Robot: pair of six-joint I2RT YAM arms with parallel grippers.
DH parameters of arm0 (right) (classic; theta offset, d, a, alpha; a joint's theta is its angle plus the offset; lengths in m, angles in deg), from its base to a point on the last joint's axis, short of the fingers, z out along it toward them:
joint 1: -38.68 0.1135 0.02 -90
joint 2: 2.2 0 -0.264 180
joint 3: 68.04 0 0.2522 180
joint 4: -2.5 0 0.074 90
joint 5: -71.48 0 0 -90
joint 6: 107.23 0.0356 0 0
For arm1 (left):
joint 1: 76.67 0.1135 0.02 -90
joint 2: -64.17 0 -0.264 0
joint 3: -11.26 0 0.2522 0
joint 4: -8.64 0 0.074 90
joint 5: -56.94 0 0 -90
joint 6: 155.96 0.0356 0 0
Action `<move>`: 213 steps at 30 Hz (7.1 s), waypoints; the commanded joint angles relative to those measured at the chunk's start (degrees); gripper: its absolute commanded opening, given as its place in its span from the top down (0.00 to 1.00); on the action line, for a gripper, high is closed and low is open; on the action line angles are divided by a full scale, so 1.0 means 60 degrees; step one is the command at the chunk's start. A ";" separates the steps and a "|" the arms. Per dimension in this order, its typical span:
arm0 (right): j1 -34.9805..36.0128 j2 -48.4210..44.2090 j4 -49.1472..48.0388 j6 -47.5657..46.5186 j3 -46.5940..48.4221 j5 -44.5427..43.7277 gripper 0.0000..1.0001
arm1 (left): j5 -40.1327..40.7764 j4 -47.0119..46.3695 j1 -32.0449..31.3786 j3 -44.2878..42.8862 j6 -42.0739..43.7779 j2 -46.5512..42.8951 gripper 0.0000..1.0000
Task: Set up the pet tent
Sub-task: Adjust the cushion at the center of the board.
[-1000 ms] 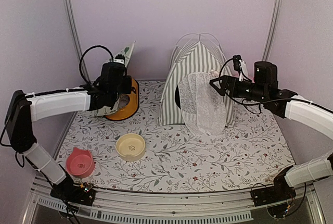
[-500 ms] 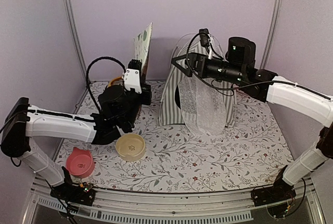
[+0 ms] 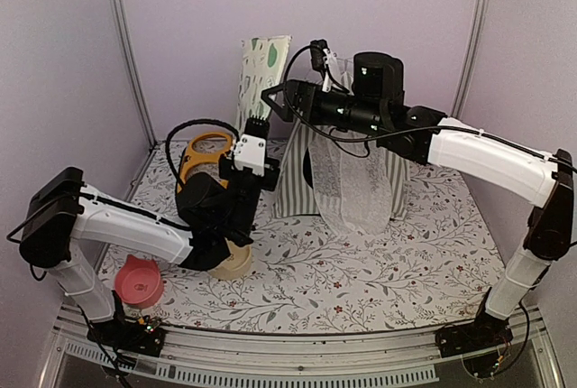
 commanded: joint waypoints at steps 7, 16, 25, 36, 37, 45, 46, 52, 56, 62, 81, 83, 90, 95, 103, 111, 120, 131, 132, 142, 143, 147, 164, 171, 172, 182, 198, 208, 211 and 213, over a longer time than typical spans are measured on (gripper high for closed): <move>0.0041 0.0972 0.0866 0.0080 0.1323 -0.0523 0.23 | -0.0461 -0.0838 -0.0353 -0.0273 0.1109 0.0427 1.00; 0.0015 0.0837 0.1192 -0.0650 0.1338 -0.0645 1.00 | -0.1039 0.0917 -0.0226 -0.0080 -0.0025 0.0000 0.46; -0.0881 0.0132 0.1606 -0.2146 0.1113 0.1893 1.00 | -0.4072 0.4977 0.1043 0.0622 -0.3738 -0.1893 0.23; -0.1623 -0.1225 0.2354 -0.3312 0.0189 0.4628 1.00 | -0.8787 0.7168 0.4547 0.0821 -0.6907 -0.3379 0.23; -0.1709 -0.1385 0.2450 -0.3360 0.0106 0.4904 1.00 | -0.9180 0.7254 0.4851 0.0748 -0.6972 -0.3367 0.23; -0.2310 -0.2843 0.3375 -0.4090 -0.0828 0.5661 1.00 | -1.2610 0.7690 0.6799 0.0234 -0.7265 -0.3301 0.22; -0.2347 -0.3006 0.3410 -0.4100 -0.0959 0.5687 1.00 | -1.3056 0.7677 0.6934 0.0207 -0.7279 -0.3296 0.22; -0.2534 -0.3556 0.3893 -0.4463 -0.1224 0.6071 1.00 | -1.5106 0.8004 0.7371 -0.0255 -0.7179 -0.2820 0.22; -0.2550 -0.3693 0.4314 -0.4625 -0.1184 0.6264 1.00 | -1.5781 0.8152 0.7494 -0.0676 -0.7141 -0.2283 0.23; -0.2565 -0.3908 0.4960 -0.4801 -0.1154 0.6211 1.00 | -1.6181 0.8326 0.7652 -0.1101 -0.7047 -0.1935 0.23; -0.2576 -0.3981 0.5725 -0.4965 -0.1034 0.6480 1.00 | -1.7607 0.8193 0.7691 -0.1185 -0.7083 -0.1629 0.26; -0.2580 -0.3993 0.5820 -0.4987 -0.1034 0.6506 1.00 | -1.7628 0.8192 0.7721 -0.1196 -0.7062 -0.1601 0.25; -0.2590 -0.4044 0.5933 -0.5005 -0.1103 0.6579 1.00 | -1.8454 0.8004 0.7704 -0.1270 -0.7352 -0.1295 0.25; -0.2593 -0.4018 0.6141 -0.5069 -0.1176 0.6757 1.00 | -1.8761 0.7873 0.7654 -0.1188 -0.7537 -0.1167 0.26; -0.2666 -0.4145 0.6025 -0.4866 -0.1445 0.6967 1.00 | -1.8853 0.7708 0.7229 -0.0900 -0.7665 -0.1105 0.29; -0.2974 -0.4077 0.6043 -0.4342 -0.1908 0.5790 1.00 | -1.8783 0.7370 0.7082 -0.0160 -0.8148 -0.1310 0.69; -0.3004 -0.4487 0.4636 -0.2517 -0.4590 0.3734 0.64 | -1.6236 0.7421 0.6274 0.0984 -1.0114 -0.1408 1.00; -0.2997 -0.6235 0.0226 0.0196 -0.9592 0.2503 0.29 | -1.4360 0.8816 0.5539 0.1446 -1.1087 -0.1417 1.00; -0.3003 -0.6305 -0.0182 0.0404 -0.9882 0.2470 0.29 | -1.4291 0.8845 0.5512 0.1483 -1.1091 -0.1460 1.00; -0.3004 -0.7368 -0.2361 0.1568 -1.1879 0.1292 0.28 | -1.3818 0.9453 0.5388 0.1402 -1.0534 -0.1806 1.00; -0.3000 -0.7239 -0.2478 0.1564 -1.1792 0.1337 0.29 | -1.3840 0.9510 0.5345 0.1333 -1.0454 -0.1766 1.00; -0.3000 -0.6362 -0.2370 0.1269 -1.1243 0.1154 0.29 | -1.3809 0.9684 0.5282 0.1172 -1.0264 -0.1659 1.00; -0.3678 -0.3764 -0.3422 0.0495 -1.0216 0.2503 0.24 | -1.3779 0.9824 0.5209 0.1030 -1.0076 -0.1443 1.00; -0.3670 -0.4027 -0.3193 0.0706 -0.9719 0.2948 0.92 | -1.3760 0.9692 0.4912 0.0915 -1.0225 -0.1444 1.00; -0.3657 -0.4147 -0.3092 0.0754 -0.9663 0.3007 0.99 | -1.3724 0.9672 0.4838 0.0878 -1.0309 -0.1432 1.00; -0.1422 -0.5638 -0.1554 0.0607 -0.9050 0.1759 1.00 | -1.2626 0.9711 0.3457 0.0104 -1.1841 -0.0911 1.00; 0.2085 -0.3573 -0.0594 0.1282 -0.8658 -0.1317 1.00 | -1.0120 0.7796 0.1211 0.0263 -1.5901 0.0168 1.00; 0.3147 -0.2581 0.1279 0.2149 -0.7969 -0.3201 0.98 | -0.9353 0.7558 0.0563 -0.0004 -1.7316 0.0748 1.00; 0.3402 -0.2265 0.1655 0.2483 -0.7809 -0.3724 0.84 | -0.9360 0.7443 0.0474 -0.0032 -1.7714 0.0977 1.00; 0.3567 -0.1993 0.1702 0.2586 -0.7749 -0.3913 0.77 | -0.9319 0.7369 0.0421 -0.0014 -1.7930 0.1075 1.00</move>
